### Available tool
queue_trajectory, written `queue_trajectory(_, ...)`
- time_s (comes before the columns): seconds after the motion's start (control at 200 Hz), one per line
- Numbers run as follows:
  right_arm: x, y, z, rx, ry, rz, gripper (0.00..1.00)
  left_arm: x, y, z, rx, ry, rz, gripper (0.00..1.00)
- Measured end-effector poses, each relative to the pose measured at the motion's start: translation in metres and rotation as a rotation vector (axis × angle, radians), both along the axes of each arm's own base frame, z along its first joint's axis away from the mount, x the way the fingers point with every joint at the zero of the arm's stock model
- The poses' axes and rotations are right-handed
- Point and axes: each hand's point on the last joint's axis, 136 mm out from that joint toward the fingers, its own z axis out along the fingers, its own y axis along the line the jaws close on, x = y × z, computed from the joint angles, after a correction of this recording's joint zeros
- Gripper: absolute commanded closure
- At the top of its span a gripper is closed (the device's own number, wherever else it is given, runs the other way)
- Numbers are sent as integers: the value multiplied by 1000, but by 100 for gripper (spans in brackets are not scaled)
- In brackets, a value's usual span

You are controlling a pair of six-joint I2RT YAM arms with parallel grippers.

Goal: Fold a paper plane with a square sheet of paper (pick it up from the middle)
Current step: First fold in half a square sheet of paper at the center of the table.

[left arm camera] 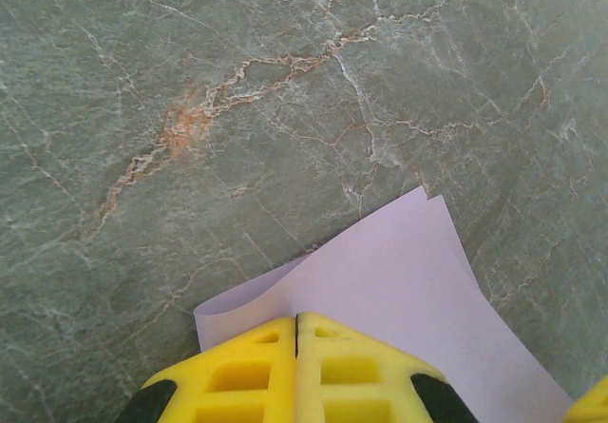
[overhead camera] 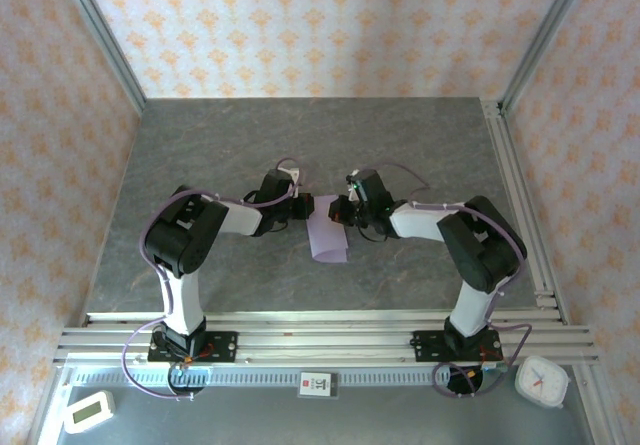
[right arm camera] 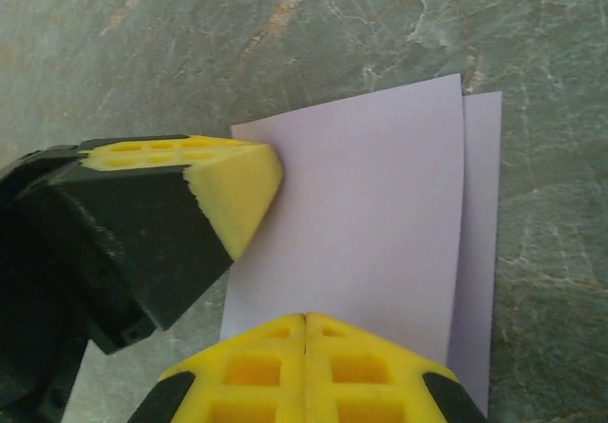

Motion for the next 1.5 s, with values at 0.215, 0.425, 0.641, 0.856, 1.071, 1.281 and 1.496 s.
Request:
queue_trajectory(0.215,-10,11,2,24,15,37,100,0,-1,0,9,-6,1,97)
queue_trajectory(0.425,-18,46,15,51,-10,114,100,0,0,0,13,-8,-1,98)
queue_trajectory(0.641,-15,53,1,38,13,118,100,1,1,-1,27,-18,-2,98)
queue_trajectory(0.856,-16,56,-7,38,25,118,100,2,3,-1,38,-25,2,100)
queue_trajectory(1.071,-28,58,-16,43,35,134,100,3,3,-1,41,-28,2,100)
queue_trajectory(1.281,-44,55,-19,41,38,155,100,3,3,0,41,-27,2,100)
queue_trajectory(1.496,-44,60,4,67,-27,177,100,4,3,0,42,-25,2,100)
